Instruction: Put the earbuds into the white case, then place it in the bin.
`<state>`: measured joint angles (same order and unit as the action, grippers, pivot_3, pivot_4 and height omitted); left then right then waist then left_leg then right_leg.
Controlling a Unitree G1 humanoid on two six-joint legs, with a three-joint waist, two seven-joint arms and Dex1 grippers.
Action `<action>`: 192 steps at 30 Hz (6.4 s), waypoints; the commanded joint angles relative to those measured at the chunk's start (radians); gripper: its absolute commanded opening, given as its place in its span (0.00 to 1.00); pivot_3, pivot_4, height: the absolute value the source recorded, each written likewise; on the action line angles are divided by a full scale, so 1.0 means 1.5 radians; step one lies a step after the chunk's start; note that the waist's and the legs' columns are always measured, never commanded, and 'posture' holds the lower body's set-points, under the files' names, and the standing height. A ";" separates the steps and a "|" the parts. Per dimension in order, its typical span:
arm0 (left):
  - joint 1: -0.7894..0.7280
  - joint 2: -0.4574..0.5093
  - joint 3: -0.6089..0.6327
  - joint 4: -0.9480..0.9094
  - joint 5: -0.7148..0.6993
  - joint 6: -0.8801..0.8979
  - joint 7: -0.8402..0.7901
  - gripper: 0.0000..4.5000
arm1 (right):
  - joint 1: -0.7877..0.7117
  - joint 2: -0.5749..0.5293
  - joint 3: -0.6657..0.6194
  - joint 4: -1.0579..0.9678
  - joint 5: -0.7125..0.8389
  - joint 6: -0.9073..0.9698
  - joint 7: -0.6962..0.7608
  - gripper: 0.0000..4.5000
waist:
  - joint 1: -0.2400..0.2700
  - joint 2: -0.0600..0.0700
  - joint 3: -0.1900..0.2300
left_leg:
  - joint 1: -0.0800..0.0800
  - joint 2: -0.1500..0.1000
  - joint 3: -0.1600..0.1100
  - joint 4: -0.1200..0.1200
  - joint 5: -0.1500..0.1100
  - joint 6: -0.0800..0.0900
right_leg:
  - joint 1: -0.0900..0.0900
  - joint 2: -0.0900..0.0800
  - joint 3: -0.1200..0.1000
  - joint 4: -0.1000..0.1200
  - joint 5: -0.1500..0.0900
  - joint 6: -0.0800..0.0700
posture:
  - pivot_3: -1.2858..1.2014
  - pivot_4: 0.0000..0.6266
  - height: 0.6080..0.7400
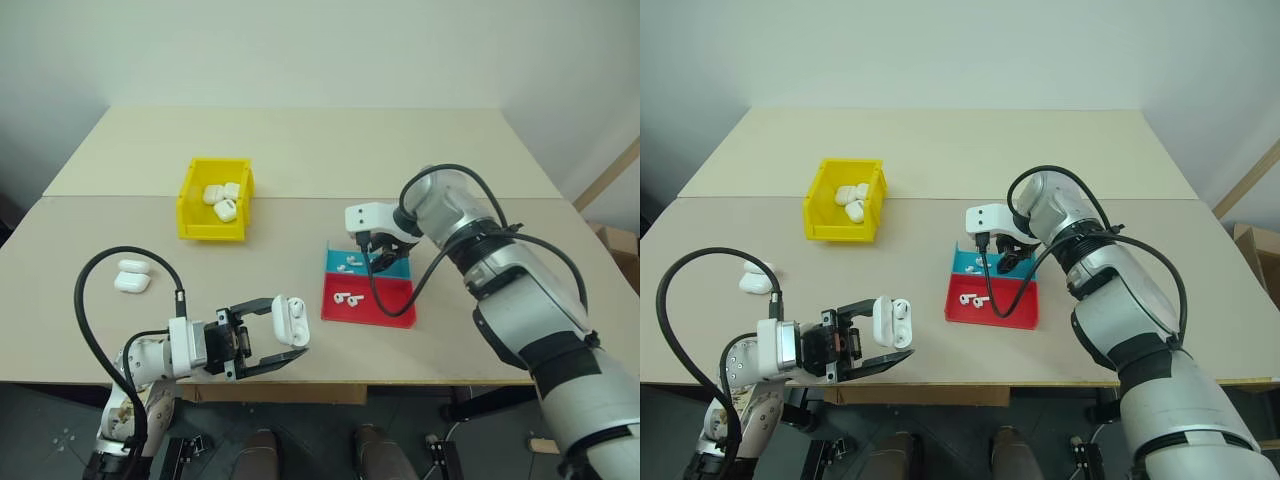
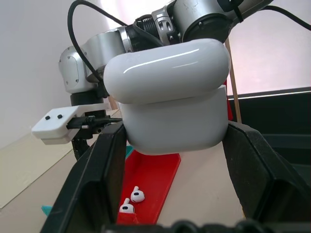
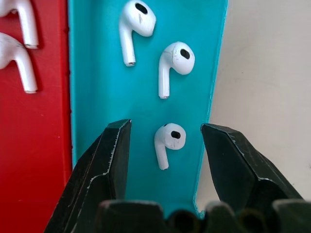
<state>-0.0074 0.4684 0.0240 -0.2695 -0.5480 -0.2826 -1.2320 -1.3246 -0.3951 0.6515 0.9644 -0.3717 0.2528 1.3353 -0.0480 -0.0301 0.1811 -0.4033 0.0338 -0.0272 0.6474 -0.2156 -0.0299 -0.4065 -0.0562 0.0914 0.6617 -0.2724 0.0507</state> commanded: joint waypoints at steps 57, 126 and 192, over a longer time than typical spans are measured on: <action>-0.021 0.011 -0.002 0.001 0.009 -0.016 0.016 0.60 | -0.009 0.012 -0.045 0.019 -0.039 -0.064 -0.011 0.34 | -0.014 0.000 0.000 | 0.000 0.000 0.000 0.000 0.000 0.000 | 0.000 0.000 0.000 0.000 0.000 0.000 | 0.52 0.24 1.00; -0.203 -0.031 -0.033 -0.065 -0.111 0.221 0.079 0.60 | 0.504 0.088 -0.765 -1.195 0.988 0.571 -0.485 0.14 | 0.002 0.000 0.000 | 0.000 0.000 -0.002 0.001 0.000 0.000 | 0.002 0.001 -0.001 -0.001 0.000 0.000 | 0.52 0.24 1.00; -0.250 -0.083 -0.041 0.044 -0.037 0.143 0.012 0.60 | 0.598 -0.154 -0.489 -1.129 0.901 0.285 -0.387 0.30 | 0.004 0.000 0.000 | -0.001 0.000 -0.003 0.001 0.000 0.000 | 0.002 0.001 -0.001 -0.003 0.000 0.001 | 0.52 0.24 1.00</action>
<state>-0.3621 0.3474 -0.0446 -0.1850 -0.5925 -0.0479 -1.2172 -0.4244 -0.6176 -0.0796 -0.7041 0.9833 0.7100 0.7474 -0.0425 -0.0300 0.1811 -0.4046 0.0336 -0.0311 0.6486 -0.2155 -0.0297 -0.4028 -0.0549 0.0892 0.6579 -0.2728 0.0520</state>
